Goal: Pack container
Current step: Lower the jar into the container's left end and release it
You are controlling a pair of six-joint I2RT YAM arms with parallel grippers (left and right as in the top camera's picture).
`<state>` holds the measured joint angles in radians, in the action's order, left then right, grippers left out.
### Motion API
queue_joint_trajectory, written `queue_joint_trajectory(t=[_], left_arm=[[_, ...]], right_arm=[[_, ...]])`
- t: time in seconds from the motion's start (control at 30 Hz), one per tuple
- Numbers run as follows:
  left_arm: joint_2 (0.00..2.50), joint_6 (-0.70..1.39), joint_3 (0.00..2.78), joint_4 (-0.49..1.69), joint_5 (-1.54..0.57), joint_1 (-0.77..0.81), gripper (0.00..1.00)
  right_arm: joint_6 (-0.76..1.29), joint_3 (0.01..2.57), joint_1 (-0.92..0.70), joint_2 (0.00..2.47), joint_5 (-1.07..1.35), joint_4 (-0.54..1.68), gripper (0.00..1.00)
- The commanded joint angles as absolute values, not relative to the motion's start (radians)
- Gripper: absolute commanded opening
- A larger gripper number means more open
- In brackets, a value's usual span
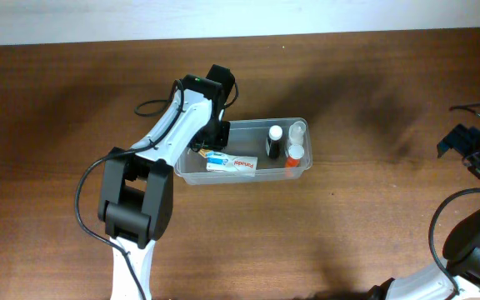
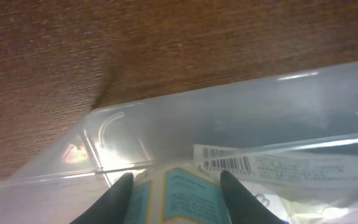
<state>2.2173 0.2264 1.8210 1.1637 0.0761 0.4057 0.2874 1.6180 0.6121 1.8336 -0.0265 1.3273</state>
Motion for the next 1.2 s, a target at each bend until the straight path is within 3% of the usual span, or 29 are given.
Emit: queue_joint_trajectory(t=[0.0, 1.17], left_arm=[[2.204, 0.271, 1.814, 1.157, 0.104, 0.403, 0.19], [2.204, 0.299, 1.734, 1.102, 0.139, 0.403, 0.18]], right_arm=[[0.289, 1.616, 0.616, 1.822, -0.035, 1.327, 0.98], [0.289, 1.616, 0.616, 1.822, -0.035, 1.327, 0.98]])
